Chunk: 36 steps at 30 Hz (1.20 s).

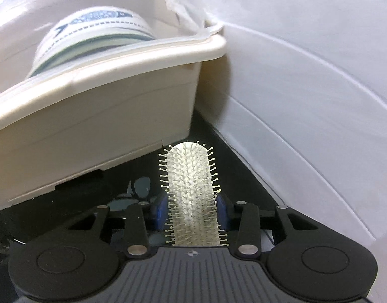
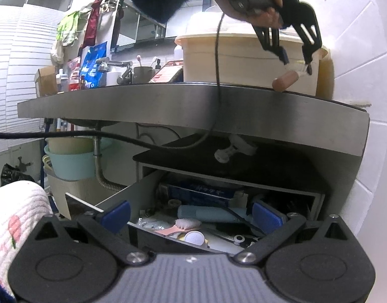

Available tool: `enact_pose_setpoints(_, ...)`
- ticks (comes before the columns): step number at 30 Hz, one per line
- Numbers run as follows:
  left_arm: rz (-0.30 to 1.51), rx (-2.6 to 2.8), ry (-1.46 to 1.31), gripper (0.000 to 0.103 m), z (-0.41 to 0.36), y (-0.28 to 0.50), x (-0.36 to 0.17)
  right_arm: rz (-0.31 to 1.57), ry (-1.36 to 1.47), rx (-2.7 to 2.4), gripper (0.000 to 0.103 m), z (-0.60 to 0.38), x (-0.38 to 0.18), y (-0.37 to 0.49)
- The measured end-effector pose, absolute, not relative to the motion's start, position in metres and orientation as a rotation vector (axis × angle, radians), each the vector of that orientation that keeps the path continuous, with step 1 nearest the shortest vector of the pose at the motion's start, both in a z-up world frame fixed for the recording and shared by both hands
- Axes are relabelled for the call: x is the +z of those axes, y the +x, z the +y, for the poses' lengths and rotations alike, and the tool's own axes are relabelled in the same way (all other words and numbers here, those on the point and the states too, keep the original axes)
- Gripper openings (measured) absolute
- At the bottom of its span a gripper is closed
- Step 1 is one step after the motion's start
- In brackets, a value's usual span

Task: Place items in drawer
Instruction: 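Grasp the orange-handled brush with the right tool while the left tool holds the hairbrush, then lower the hairbrush into the open drawer and open the left tool while the right tool carries its brush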

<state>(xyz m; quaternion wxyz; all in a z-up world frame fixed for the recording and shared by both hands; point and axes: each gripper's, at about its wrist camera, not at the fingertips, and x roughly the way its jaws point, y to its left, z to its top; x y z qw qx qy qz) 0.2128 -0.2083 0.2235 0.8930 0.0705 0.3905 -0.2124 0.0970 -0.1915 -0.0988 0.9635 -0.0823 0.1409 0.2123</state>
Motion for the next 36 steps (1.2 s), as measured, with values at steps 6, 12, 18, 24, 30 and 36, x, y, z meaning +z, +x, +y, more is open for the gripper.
enact_pose_setpoints(6,0.740,-0.489,0.183,0.038,-0.195,0.159,0.213,0.296,-0.171,0.425,0.103,-0.189,-0.100,0.097)
enact_pose_setpoints(12,0.690,-0.549,0.275,0.038,-0.177,0.133,0.190,0.314,-0.174,0.418,0.103,-0.194,-0.102,0.109)
enact_pose_setpoints(18,0.676,-0.576,0.390,0.038,-0.159,0.086,0.178,0.334,-0.199,0.412,0.103,-0.189,-0.104,0.112)
enact_pose_setpoints(24,0.705,-0.604,0.469,0.038,-0.139,0.073,0.131,0.350,-0.243,0.418,0.103,-0.181,-0.107,0.113)
enact_pose_setpoints(30,0.749,-0.619,0.507,0.038,-0.127,0.077,0.076,0.362,-0.292,0.429,0.103,-0.173,-0.110,0.113)
enact_pose_setpoints(36,0.811,-0.615,0.564,0.038,-0.118,0.087,0.027,0.376,-0.324,0.437,0.103,-0.168,-0.112,0.114)
